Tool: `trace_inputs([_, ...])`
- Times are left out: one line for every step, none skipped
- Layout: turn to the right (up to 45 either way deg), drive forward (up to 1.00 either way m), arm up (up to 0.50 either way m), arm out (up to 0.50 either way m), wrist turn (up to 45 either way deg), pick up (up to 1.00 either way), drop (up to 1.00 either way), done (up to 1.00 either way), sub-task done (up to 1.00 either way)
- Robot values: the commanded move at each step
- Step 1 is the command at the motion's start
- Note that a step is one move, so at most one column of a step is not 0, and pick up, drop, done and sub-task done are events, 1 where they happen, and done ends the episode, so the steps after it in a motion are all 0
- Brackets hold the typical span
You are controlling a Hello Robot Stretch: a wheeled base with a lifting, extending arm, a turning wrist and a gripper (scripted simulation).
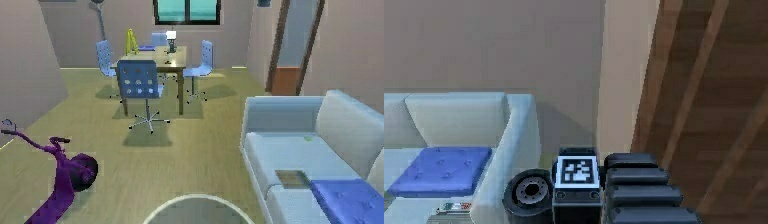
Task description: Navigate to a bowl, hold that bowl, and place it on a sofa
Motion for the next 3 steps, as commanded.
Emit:
trace_inputs([0.0, 1.00, 0.00, 0.00, 0.0, 0.00, 0.00, 0.00, 0.00])
trace_inputs([45.0, 0.00, 0.00, 0.00, 0.0, 0.00, 0.00, 0.00, 0.00])
trace_inputs([39.0, 0.00, 0.00, 0.00, 0.0, 0.00, 0.00, 0.00, 0.00])
